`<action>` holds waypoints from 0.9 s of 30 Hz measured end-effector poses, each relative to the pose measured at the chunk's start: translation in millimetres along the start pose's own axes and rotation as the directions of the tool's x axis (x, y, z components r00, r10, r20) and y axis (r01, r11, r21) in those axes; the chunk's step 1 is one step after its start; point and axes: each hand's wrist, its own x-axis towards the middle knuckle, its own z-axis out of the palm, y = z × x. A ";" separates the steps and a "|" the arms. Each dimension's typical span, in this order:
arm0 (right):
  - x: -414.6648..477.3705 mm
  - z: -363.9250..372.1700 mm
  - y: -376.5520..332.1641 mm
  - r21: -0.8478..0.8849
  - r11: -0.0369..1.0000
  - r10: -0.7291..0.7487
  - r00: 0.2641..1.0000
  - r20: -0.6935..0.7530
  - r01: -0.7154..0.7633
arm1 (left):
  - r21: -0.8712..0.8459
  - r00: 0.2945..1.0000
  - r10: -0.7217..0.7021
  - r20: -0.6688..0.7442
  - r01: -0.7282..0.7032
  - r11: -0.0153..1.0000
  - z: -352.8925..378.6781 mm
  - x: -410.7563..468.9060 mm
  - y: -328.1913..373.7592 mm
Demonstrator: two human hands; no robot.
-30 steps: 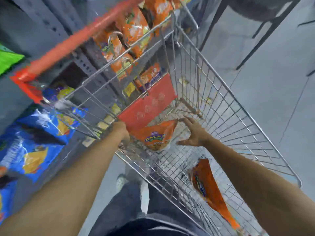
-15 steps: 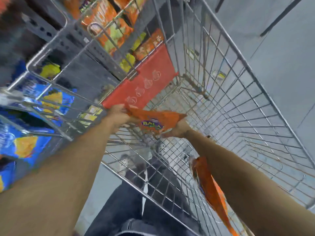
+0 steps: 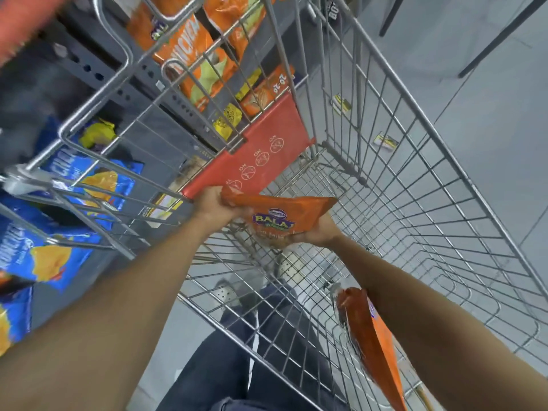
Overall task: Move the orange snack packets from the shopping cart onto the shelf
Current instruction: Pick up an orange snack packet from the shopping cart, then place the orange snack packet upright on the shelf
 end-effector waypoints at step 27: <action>-32.1 56.4 -443.5 0.174 0.842 -0.522 0.853 0.028 0.510 | -0.270 0.580 0.656 -0.483 -0.811 0.519 -247.6 -244.3 65.1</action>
